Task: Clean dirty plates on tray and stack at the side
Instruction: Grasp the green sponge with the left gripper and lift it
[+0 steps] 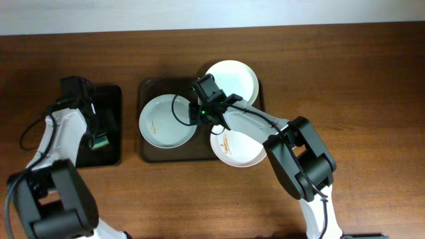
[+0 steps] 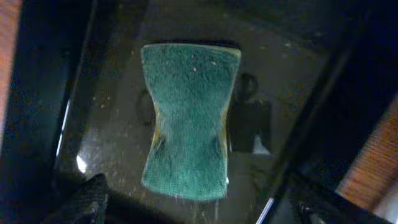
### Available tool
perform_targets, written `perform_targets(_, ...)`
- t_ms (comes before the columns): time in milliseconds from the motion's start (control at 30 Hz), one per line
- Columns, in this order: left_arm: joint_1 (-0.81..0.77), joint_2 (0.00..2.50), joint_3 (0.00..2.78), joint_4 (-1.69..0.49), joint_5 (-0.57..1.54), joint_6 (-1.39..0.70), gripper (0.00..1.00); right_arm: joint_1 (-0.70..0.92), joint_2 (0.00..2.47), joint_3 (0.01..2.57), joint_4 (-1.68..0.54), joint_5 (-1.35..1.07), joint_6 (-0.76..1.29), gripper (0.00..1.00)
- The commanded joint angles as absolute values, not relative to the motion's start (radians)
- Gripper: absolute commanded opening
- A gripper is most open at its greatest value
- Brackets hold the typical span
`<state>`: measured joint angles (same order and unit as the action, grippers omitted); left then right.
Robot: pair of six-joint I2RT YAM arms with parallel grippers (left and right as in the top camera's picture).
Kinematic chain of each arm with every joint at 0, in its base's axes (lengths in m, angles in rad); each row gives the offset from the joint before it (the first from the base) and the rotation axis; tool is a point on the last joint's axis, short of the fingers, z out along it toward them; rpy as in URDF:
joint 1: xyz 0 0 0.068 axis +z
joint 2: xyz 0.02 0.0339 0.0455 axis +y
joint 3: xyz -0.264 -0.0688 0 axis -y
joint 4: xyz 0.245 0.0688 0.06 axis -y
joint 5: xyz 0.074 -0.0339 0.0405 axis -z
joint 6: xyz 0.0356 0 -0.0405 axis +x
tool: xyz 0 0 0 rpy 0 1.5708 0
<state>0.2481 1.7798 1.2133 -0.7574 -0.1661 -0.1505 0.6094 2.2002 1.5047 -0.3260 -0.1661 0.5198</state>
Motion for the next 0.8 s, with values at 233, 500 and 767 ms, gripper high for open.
perform_targets(233, 0.252, 1.890, 1.211, -0.637, -0.208, -0.141, 0.54, 0.610, 2.228, 1.504, -0.340, -0.172, 0.506, 0.04)
perform_targets(500, 0.253, 1.951, 1.211, -0.620, -0.251, -0.142, 0.45, 0.609, 2.228, 1.504, -0.340, -0.168, 0.502, 0.04)
perform_targets(767, 0.253, 1.950, 1.213, -0.621, -0.203, -0.142, 0.39, 0.609, 2.228, 1.504, -0.340, -0.168, 0.502, 0.04)
